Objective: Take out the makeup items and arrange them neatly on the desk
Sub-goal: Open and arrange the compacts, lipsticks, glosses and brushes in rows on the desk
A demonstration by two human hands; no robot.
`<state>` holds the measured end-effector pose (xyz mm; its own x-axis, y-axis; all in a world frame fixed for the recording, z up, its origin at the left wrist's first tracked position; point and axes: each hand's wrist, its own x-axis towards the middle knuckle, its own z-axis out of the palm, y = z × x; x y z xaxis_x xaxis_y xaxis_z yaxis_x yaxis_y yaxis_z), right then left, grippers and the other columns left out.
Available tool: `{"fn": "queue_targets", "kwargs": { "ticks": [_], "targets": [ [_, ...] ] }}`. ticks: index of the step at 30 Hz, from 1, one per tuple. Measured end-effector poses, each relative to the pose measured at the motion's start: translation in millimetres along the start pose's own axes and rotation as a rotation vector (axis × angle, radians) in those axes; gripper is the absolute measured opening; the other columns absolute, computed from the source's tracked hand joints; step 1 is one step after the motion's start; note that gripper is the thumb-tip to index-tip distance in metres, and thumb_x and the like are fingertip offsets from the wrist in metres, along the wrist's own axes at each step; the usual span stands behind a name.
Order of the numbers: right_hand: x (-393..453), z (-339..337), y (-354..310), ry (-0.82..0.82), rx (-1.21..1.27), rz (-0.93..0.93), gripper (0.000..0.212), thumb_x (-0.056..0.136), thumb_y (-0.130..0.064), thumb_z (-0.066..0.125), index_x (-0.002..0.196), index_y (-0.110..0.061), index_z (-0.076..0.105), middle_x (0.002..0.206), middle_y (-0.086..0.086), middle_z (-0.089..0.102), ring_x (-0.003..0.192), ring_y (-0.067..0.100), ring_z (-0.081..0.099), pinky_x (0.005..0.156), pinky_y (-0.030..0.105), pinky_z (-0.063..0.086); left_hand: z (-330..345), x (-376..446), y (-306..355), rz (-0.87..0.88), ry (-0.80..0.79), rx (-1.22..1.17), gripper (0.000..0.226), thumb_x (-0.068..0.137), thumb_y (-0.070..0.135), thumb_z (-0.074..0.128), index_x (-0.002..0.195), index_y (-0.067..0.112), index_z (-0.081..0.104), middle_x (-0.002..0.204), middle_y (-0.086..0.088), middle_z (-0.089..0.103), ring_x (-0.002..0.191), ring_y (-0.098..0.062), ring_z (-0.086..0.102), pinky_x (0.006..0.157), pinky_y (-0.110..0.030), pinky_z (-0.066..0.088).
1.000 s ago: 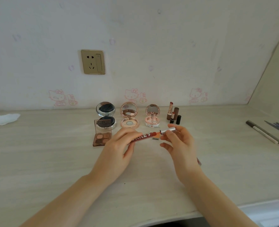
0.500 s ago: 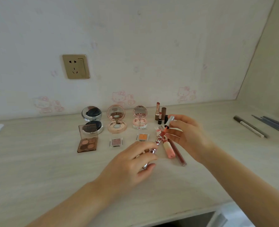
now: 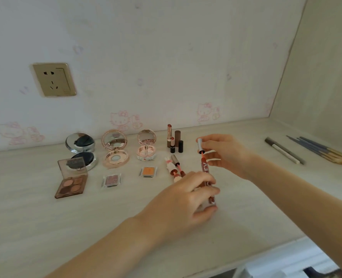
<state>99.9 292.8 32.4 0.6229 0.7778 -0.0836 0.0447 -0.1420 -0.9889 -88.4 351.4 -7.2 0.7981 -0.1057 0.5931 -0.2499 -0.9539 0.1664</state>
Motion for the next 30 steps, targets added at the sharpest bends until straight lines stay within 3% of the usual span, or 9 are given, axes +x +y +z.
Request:
{"fn": "queue_targets", "kwargs": {
  "ticks": [8,16,30],
  "targets": [
    [28.5,-2.1,2.2,-0.117,-0.327,0.058,0.016,0.087,-0.021,0.065,0.102,-0.018,0.069,0.088,0.001,0.071,0.072,0.010,0.064,0.062,0.022,0.050,10.6,15.2,-5.6,0.069,-0.095,0.142,0.020,0.086,0.025,0.065,0.096,0.009,0.071,0.100,-0.006,0.063,0.090,-0.020,0.058,0.078,-0.024,0.045],
    [45.7,10.7,5.0,-0.195,-0.454,0.073,0.018,0.086,-0.015,0.064,0.102,-0.009,0.070,0.093,0.010,0.070,0.066,0.017,0.056,0.054,0.023,0.043,12.9,10.9,-15.6,0.021,-0.083,0.116,0.021,0.087,0.027,0.065,0.094,0.009,0.072,0.096,-0.004,0.064,0.089,-0.021,0.057,0.079,-0.029,0.048],
    [51.9,14.1,6.8,-0.199,-0.554,0.079,0.018,0.082,-0.015,0.066,0.099,-0.015,0.070,0.066,-0.004,0.066,0.054,0.006,0.054,0.046,0.017,0.040,14.8,8.2,-21.7,-0.054,-0.074,0.075,0.014,0.088,0.024,0.064,0.089,0.014,0.074,0.095,0.004,0.068,0.095,-0.015,0.058,0.081,-0.032,0.048]
  ]
}}
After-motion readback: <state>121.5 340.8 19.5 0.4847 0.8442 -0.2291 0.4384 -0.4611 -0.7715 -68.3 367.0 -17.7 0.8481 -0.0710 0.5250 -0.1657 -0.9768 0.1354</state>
